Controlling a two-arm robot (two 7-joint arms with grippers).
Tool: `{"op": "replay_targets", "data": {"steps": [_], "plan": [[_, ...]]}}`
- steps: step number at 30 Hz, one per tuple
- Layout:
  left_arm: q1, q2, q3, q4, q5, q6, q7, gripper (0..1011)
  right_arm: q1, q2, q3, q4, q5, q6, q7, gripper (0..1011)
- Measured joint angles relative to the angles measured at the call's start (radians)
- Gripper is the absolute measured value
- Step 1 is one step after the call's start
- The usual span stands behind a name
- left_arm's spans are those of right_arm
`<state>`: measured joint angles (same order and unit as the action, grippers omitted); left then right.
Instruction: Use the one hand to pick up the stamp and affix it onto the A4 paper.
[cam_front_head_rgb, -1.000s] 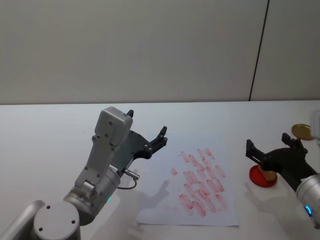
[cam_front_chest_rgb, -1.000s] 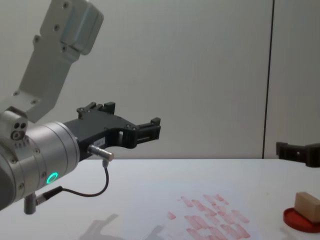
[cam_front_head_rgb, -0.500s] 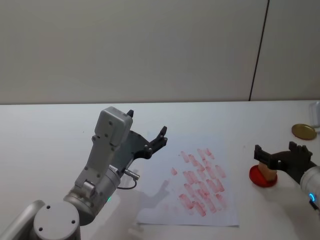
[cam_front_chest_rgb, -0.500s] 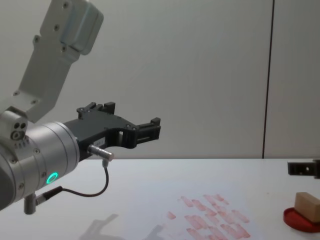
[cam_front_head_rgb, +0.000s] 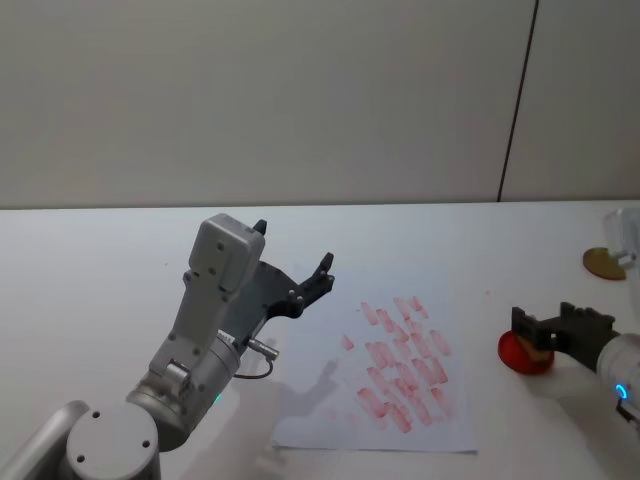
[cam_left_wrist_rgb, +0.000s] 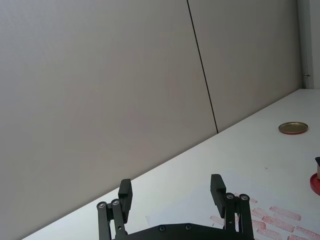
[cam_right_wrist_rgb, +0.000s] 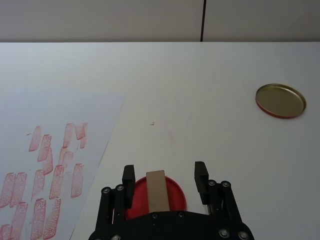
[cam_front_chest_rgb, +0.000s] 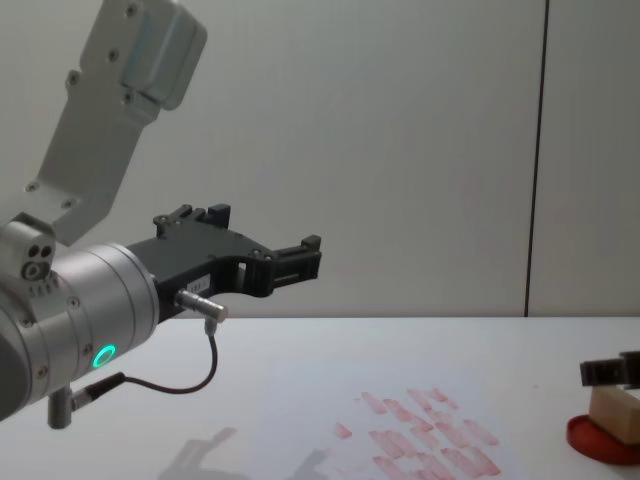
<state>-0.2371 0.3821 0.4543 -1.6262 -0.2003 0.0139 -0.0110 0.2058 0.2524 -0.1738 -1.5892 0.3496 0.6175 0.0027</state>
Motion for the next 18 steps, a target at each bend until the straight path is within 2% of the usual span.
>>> {"op": "replay_targets", "data": {"steps": [3,4,6,8,9,11,13,15,18], "plan": [[0.0,0.0,0.0,0.0,0.0,0.0,0.0,993,0.005,-0.001,0.0,0.012,-0.001,0.006,0.011,676],[0.0,0.0,0.0,0.0,0.0,0.0,0.0,993,0.007,-0.001,-0.001,0.015,-0.002,0.008,0.016,617],[0.0,0.0,0.0,0.0,0.0,0.0,0.0,993,0.012,-0.002,-0.002,0.025,-0.004,0.013,0.026,576],[0.0,0.0,0.0,0.0,0.0,0.0,0.0,993,0.015,-0.004,-0.003,0.034,-0.006,0.017,0.034,493],[0.0,0.0,0.0,0.0,0.0,0.0,0.0,993,0.017,-0.004,-0.003,0.039,-0.008,0.019,0.039,493],[0.0,0.0,0.0,0.0,0.0,0.0,0.0,993,0.019,-0.005,-0.004,0.044,-0.009,0.022,0.043,393],[0.0,0.0,0.0,0.0,0.0,0.0,0.0,993,0.02,-0.006,-0.005,0.049,-0.01,0.023,0.047,359],[0.0,0.0,0.0,0.0,0.0,0.0,0.0,993,0.022,-0.007,-0.006,0.054,-0.012,0.026,0.05,275],[0.0,0.0,0.0,0.0,0.0,0.0,0.0,993,0.024,-0.009,-0.006,0.059,-0.015,0.03,0.051,222]]}}
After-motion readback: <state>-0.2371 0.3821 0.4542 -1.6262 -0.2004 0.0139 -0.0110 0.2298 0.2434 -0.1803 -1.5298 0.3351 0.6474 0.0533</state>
